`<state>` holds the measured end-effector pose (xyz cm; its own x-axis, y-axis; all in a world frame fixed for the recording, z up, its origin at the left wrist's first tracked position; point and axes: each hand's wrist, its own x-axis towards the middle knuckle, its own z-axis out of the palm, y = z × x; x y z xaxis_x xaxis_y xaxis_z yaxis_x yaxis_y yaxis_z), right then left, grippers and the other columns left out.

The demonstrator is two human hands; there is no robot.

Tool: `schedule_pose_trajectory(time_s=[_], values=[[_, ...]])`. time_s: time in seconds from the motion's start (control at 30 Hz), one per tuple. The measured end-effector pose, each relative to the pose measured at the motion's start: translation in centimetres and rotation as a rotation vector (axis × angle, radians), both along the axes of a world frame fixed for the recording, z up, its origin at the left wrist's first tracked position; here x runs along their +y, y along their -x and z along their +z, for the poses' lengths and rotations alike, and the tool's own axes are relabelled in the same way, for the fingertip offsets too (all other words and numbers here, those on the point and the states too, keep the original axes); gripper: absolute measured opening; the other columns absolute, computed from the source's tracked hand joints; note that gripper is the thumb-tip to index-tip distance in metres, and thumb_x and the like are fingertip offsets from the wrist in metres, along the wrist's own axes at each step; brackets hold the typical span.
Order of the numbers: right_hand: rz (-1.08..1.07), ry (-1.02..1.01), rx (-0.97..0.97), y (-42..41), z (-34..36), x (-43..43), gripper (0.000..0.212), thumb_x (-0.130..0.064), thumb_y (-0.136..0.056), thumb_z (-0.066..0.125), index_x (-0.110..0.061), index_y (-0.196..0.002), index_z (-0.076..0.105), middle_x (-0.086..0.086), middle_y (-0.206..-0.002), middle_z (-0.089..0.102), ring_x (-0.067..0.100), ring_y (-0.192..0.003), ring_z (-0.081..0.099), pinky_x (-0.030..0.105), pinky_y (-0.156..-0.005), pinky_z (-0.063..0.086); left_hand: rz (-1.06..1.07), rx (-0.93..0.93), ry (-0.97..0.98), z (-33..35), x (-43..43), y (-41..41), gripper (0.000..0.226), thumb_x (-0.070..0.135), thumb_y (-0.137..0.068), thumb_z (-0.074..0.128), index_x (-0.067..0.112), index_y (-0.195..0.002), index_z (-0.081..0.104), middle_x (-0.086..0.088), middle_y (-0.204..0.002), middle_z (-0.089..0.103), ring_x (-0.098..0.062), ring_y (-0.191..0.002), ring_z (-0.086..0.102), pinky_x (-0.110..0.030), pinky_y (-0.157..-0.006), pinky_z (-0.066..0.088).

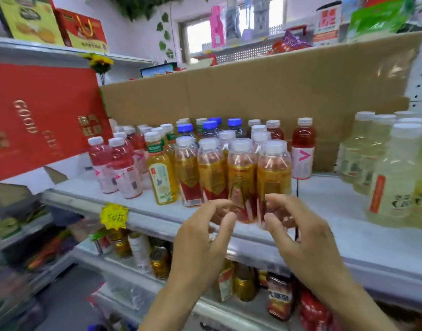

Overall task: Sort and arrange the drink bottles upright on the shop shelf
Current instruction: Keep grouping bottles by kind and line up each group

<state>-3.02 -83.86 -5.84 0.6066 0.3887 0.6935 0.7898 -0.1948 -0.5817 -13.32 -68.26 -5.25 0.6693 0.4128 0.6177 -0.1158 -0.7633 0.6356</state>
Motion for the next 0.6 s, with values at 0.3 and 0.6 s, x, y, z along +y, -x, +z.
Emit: schedule_pose_trajectory(time_s=[0.3, 0.6], values=[[0.115, 0.091, 0.162, 6.5, -1.1, 14.5, 0.029, -0.028, -0.092, 0.061, -0.035, -0.121, 0.059, -0.024, -0.113, 0.059, -0.004, -0.101, 0.056, 0.033, -0.086, 0.053, 0.049, 0.061, 0.154, -0.9, 16.0, 7.9, 0.016, 0.04, -0.096, 0.059, 0.042, -0.111, 0.063, 0.03, -0.098, 0.064, 0.001, -0.088, 0.063, -0.018, -0.071, 0.051], [0.309, 0.219, 0.232, 5.0, 0.1, 28.7, 0.069, -0.036, -0.091, 0.067, -0.041, -0.147, 0.028, -0.016, -0.14, 0.044, 0.0, -0.12, 0.047, 0.027, -0.102, 0.044, 0.18, 0.082, 0.168, -0.7, 31.1, 5.6, 0.059, 0.031, -0.094, 0.066, 0.031, -0.146, 0.037, 0.013, -0.142, 0.041, -0.001, -0.125, 0.045, -0.03, -0.101, 0.041]])
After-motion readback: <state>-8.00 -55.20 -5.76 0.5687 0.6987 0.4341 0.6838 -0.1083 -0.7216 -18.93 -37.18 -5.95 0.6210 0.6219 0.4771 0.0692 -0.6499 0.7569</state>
